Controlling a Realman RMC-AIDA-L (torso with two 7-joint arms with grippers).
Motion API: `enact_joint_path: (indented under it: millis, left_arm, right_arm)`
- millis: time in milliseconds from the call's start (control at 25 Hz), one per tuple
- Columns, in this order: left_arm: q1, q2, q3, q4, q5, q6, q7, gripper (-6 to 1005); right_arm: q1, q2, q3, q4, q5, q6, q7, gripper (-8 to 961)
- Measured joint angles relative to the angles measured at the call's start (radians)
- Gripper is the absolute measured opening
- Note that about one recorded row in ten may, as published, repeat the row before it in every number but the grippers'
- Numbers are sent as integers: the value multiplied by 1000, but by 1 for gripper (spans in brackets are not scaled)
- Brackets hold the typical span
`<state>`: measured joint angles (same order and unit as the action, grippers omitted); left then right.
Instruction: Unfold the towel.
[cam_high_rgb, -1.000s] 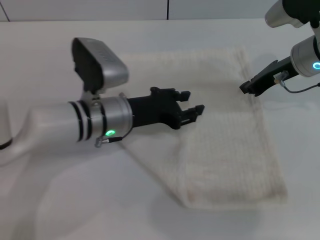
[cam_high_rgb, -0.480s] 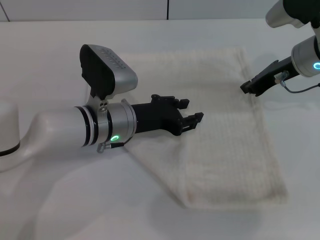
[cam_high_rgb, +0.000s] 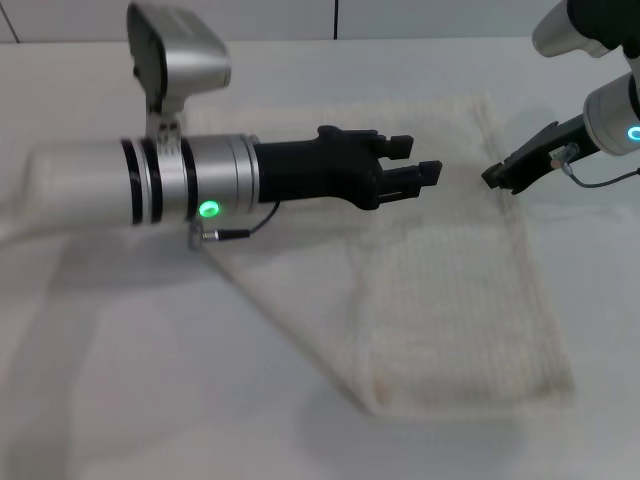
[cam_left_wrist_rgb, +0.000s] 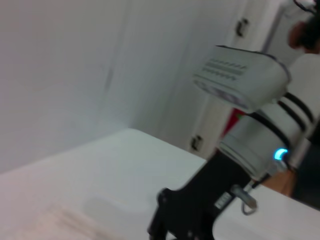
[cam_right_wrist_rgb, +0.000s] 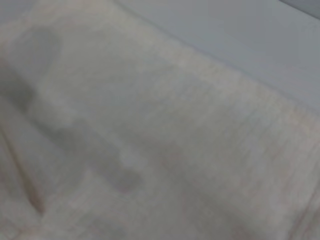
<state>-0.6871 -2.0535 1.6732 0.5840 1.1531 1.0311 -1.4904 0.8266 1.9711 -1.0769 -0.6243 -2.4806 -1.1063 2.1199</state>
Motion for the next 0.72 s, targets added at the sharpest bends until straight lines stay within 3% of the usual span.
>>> enact_joint_path:
  millis: [80, 120, 200, 360, 720]
  left_arm:
    - [-12, 0, -33, 11, 80, 15, -45, 500]
    - [-48, -2, -89, 36, 259, 31, -147, 500]
    - [-86, -11, -123, 53, 461, 36, -263, 500]
    - [-136, -23, -127, 71, 685, 6, -413, 500]
    - [-149, -25, -59, 76, 728, -98, -496, 499]
  right_arm:
    - [0, 0, 0, 0, 0, 0, 0, -1]
    - [0, 0, 0, 0, 0, 0, 0, -1]
    - [0, 1, 0, 0, 0, 0, 0, -1]
    - [0, 1, 1, 0, 2, 0, 0, -1]
    - [0, 2, 0, 1, 2, -3, 0, -1]
